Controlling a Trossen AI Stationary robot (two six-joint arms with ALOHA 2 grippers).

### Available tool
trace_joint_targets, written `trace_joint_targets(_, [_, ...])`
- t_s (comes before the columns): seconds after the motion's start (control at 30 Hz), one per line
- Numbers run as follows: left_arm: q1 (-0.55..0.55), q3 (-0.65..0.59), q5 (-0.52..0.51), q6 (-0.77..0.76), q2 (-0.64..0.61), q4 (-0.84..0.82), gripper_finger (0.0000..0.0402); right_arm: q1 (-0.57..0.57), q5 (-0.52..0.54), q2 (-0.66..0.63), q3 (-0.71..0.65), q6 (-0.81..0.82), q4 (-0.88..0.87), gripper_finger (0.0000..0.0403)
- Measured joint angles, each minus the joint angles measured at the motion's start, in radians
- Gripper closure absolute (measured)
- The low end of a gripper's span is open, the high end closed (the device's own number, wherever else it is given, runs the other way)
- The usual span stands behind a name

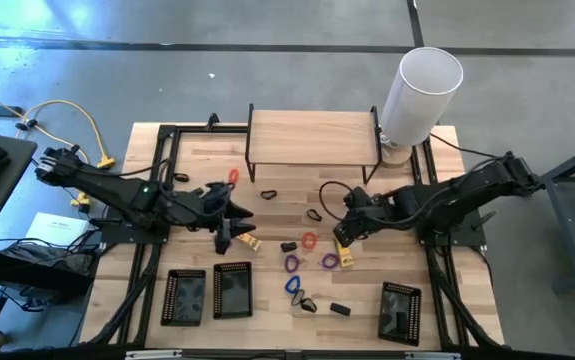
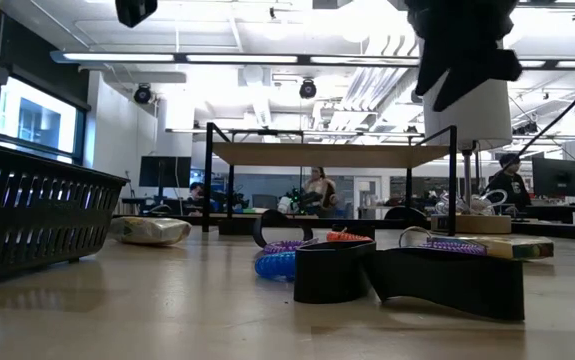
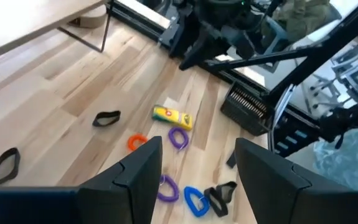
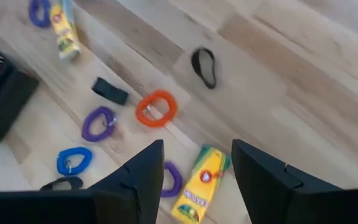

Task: Pick & Place Office Desk Supplies
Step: Put the crayon box into the left black basket

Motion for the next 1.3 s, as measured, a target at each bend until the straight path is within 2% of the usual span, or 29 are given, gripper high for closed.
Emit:
trace_joint_targets(0.2, [0.000, 0.000, 0.001, 0.011, -0.001, -0.004, 0.0205, 0.035, 0.077, 0.023, 0.000, 0.166, -0.011, 0.0228])
trace_joint_targets(0.43, [-0.001, 0.000, 0.007, -0.063, -0.001, -0.004, 0.0205, 0.049, 0.074, 0.044, 0.001, 0.323, 0.010, 0.0228])
trace_joint_targets(0.7, [-0.001, -0.001, 0.018, -0.068, 0.003, -0.008, 0.0205, 0.056, 0.069, 0.047, 0.001, 0.281, 0.009, 0.0222])
trace_joint_targets(0.8, [-0.001, -0.001, 0.019, -0.068, 0.003, -0.008, 0.0205, 0.052, 0.046, 0.047, 0.001, 0.258, 0.010, 0.0197])
trace_joint_targets(1.1, [-0.001, -0.001, 0.019, -0.070, 0.003, -0.015, 0.0205, 0.057, 0.031, 0.047, 0.001, 0.282, 0.036, 0.0076])
trace_joint_targets(1.2, [-0.001, -0.001, 0.019, -0.070, 0.003, -0.018, 0.0205, 0.072, -0.013, 0.074, 0.002, 0.281, 0.077, 0.0053])
trace_joint_targets(1.3, [-0.001, -0.001, 0.018, -0.070, 0.003, -0.019, 0.0205, 0.088, -0.050, 0.121, 0.002, 0.357, 0.084, 0.0043])
